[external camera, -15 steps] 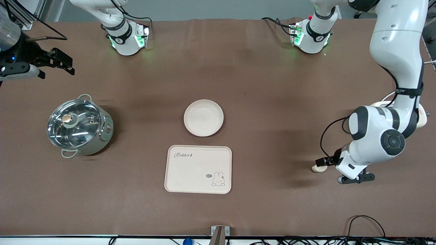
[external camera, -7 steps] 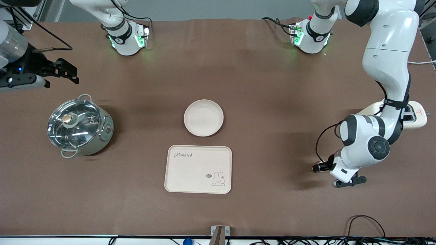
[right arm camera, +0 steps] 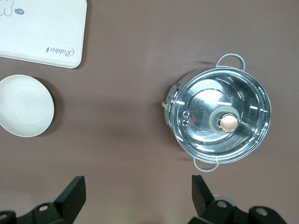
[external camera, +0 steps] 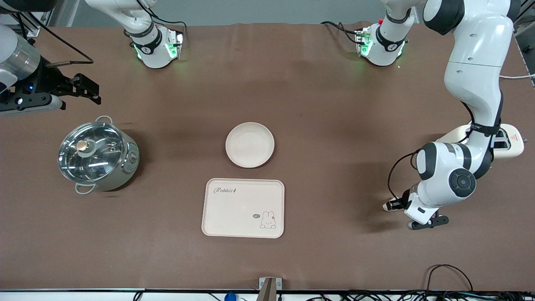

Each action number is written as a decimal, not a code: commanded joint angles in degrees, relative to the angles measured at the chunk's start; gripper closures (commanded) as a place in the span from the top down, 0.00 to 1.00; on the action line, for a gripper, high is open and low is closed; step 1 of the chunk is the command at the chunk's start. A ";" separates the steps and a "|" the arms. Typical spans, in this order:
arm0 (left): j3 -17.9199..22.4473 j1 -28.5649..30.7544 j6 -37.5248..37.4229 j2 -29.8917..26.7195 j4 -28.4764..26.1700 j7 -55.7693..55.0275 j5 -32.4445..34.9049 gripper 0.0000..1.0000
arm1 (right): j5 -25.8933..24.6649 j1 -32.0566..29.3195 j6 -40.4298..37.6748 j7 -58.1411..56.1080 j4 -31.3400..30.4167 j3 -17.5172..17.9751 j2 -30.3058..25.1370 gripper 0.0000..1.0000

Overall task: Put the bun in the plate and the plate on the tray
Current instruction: 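Lower the left gripper onto the white bun and grasp it, then carry the bun with the left gripper over the white plate, then release the bun onto the plate while the right gripper approaches the plate, then grasp the plate rim with the right gripper while the left gripper withdraws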

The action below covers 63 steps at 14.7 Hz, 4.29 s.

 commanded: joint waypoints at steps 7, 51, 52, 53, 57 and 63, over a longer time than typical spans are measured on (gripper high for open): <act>0.02 -0.62 -0.19 0.68 0.64 -1.24 1.41 0.01 | -0.64 0.33 -0.27 0.52 -1.29 -0.37 -0.69 1.00; -0.86 -27.90 -23.20 -17.32 9.78 -50.32 -3.25 1.00 | 25.98 19.30 46.54 7.55 -27.83 -0.37 14.84 1.00; -0.86 -24.91 -24.70 -18.99 9.69 -46.37 -3.25 1.00 | 27.99 20.27 48.57 7.55 -27.75 -0.37 17.12 1.00; -0.78 -22.27 -26.02 -20.32 9.78 -42.50 -3.07 1.00 | 30.27 22.63 51.64 7.55 -27.74 -0.37 19.24 1.00; -0.78 -13.99 -30.85 -25.76 9.78 -24.05 6.39 1.00 | 32.14 25.55 57.11 7.55 -27.22 -0.28 25.31 0.99; -1.13 -5.64 -39.19 -35.34 9.69 -4.61 6.43 1.00 | 37.06 30.30 60.53 7.55 -27.31 -0.28 28.74 0.74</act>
